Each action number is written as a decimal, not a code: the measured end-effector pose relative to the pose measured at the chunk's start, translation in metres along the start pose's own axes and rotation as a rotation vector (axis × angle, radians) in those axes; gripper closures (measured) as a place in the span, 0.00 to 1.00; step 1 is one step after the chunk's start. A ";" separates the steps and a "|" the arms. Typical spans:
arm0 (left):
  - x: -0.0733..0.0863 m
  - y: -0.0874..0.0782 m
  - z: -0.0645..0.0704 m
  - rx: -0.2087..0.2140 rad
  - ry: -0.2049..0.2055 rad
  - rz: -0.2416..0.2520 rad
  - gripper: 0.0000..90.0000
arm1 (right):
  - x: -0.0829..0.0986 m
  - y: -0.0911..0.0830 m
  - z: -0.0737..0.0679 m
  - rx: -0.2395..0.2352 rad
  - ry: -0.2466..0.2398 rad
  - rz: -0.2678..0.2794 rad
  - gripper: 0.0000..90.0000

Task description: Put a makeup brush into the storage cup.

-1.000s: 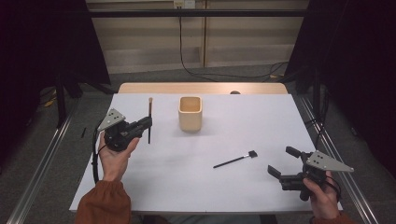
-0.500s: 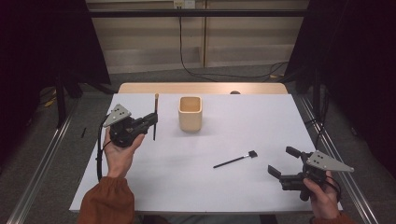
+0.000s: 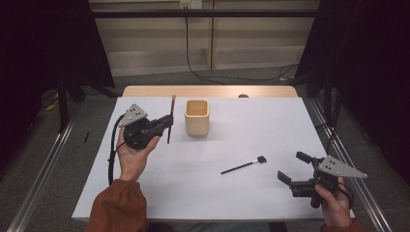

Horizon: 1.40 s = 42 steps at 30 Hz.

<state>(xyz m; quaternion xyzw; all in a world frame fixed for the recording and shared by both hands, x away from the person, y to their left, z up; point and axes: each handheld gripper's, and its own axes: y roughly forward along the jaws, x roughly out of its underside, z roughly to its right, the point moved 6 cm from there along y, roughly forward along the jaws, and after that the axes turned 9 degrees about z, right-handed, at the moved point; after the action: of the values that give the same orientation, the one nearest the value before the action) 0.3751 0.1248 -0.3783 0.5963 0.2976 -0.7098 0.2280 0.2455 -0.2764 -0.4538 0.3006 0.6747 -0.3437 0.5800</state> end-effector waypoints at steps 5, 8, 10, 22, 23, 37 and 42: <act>-0.002 0.008 0.003 0.008 0.002 -0.012 0.93 | 0.000 0.000 0.000 0.002 0.002 -0.002 0.00; -0.006 0.015 0.011 0.026 0.002 -0.010 0.93 | 0.001 0.000 0.000 0.002 0.003 -0.008 0.00; -0.009 0.017 0.013 0.031 0.007 -0.008 0.93 | 0.001 0.000 0.000 0.002 0.002 -0.007 0.00; -0.015 0.039 0.016 0.049 0.005 0.001 0.93 | 0.001 0.001 0.000 0.000 0.003 -0.007 0.00; -0.015 0.039 0.016 0.049 0.005 0.001 0.93 | 0.001 0.001 0.000 0.000 0.003 -0.007 0.00; -0.034 0.056 0.014 0.037 0.019 0.022 0.93 | 0.002 0.000 0.000 -0.006 0.000 -0.011 0.00; -0.041 0.061 0.014 0.042 0.027 0.029 0.93 | 0.002 0.000 0.000 -0.005 0.000 -0.011 0.00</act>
<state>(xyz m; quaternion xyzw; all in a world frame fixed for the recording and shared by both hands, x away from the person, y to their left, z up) 0.4142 0.0693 -0.3454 0.6147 0.2770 -0.7045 0.2216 0.2455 -0.2765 -0.4555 0.2952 0.6773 -0.3452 0.5788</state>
